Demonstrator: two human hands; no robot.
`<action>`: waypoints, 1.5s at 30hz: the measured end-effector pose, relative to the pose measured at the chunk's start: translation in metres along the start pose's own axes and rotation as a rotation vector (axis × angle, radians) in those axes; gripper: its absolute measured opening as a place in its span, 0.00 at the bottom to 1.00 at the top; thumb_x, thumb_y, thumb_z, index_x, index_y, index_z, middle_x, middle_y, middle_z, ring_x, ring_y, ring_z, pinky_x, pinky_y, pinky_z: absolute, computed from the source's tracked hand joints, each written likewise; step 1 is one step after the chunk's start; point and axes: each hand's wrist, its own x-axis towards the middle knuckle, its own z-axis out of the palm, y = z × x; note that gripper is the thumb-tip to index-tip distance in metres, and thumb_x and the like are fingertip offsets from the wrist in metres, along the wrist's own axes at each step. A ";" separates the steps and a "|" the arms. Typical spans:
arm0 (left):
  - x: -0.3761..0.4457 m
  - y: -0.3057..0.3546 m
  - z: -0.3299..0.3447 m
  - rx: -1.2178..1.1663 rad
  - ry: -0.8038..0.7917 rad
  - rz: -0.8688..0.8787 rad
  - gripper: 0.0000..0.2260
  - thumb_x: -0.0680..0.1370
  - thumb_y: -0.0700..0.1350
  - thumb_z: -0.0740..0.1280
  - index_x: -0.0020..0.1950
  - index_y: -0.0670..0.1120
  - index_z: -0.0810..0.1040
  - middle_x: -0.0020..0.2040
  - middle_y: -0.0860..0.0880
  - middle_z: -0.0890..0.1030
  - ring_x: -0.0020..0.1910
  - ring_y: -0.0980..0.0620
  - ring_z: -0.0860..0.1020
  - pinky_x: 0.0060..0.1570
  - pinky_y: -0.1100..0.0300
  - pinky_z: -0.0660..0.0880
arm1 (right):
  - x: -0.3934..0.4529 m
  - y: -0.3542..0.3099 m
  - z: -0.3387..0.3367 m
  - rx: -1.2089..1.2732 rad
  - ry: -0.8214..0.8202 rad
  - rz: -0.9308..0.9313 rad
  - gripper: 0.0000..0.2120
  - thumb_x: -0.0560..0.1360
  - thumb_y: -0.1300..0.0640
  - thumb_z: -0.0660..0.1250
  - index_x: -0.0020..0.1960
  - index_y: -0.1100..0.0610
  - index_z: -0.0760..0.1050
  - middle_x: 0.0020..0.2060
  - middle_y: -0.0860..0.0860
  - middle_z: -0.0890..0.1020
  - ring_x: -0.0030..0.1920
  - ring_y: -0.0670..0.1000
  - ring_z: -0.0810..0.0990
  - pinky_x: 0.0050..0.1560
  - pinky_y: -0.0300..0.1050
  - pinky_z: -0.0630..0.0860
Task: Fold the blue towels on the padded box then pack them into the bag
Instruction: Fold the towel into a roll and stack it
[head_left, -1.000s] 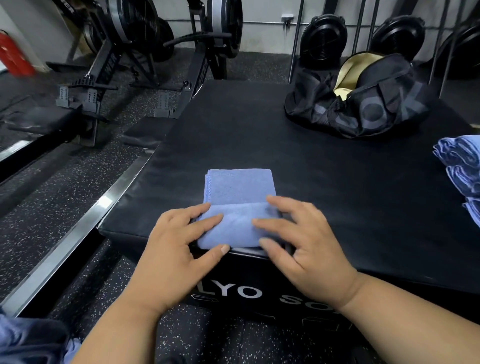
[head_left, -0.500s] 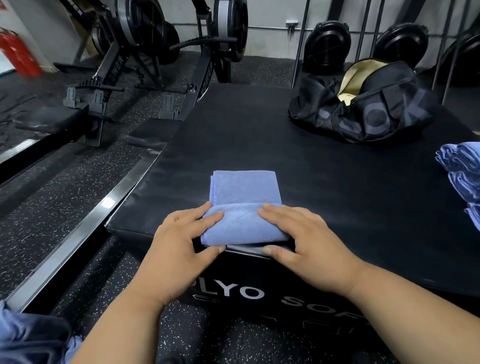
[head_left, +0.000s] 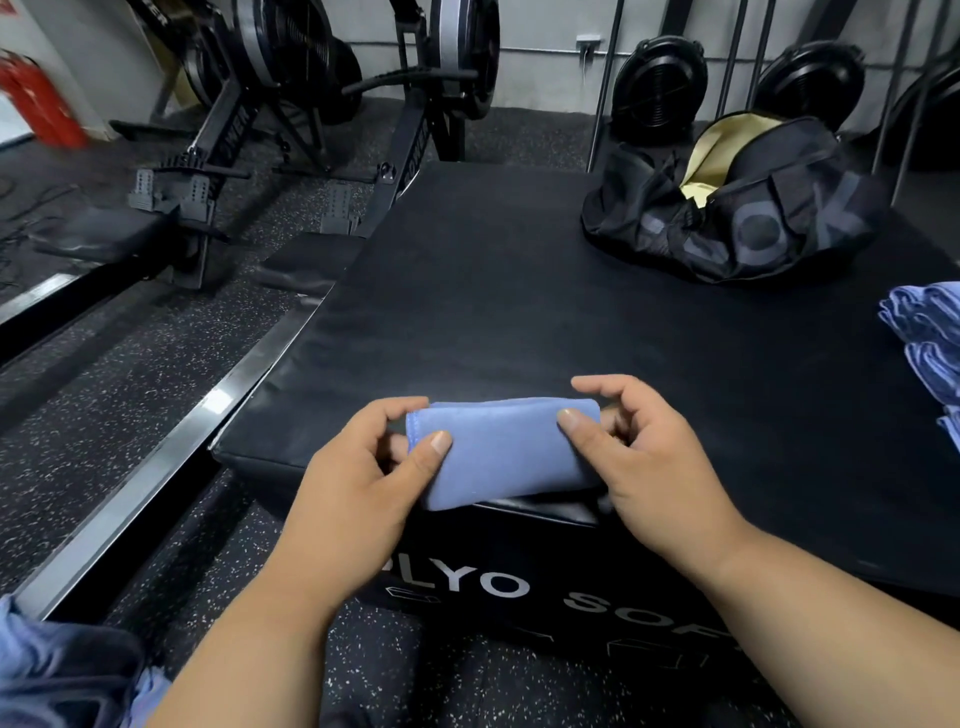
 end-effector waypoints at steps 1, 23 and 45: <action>0.002 0.000 0.004 -0.005 0.035 -0.029 0.11 0.79 0.55 0.72 0.62 0.61 0.79 0.36 0.56 0.80 0.36 0.60 0.78 0.41 0.65 0.74 | 0.003 0.002 0.001 -0.007 0.026 0.014 0.10 0.79 0.50 0.73 0.60 0.43 0.78 0.31 0.48 0.73 0.32 0.47 0.72 0.38 0.43 0.73; 0.012 0.008 0.024 0.356 0.036 -0.183 0.17 0.81 0.67 0.56 0.53 0.59 0.79 0.48 0.56 0.82 0.46 0.57 0.80 0.47 0.52 0.76 | 0.023 0.003 0.000 -0.576 -0.024 0.094 0.18 0.77 0.34 0.64 0.58 0.44 0.80 0.44 0.40 0.82 0.49 0.45 0.81 0.53 0.46 0.78; -0.014 0.041 0.052 0.468 -0.057 0.224 0.27 0.84 0.61 0.59 0.83 0.55 0.65 0.81 0.59 0.63 0.80 0.59 0.56 0.78 0.63 0.53 | 0.013 -0.007 -0.044 -0.135 0.044 0.141 0.09 0.74 0.52 0.75 0.47 0.53 0.76 0.32 0.46 0.75 0.33 0.46 0.71 0.38 0.42 0.68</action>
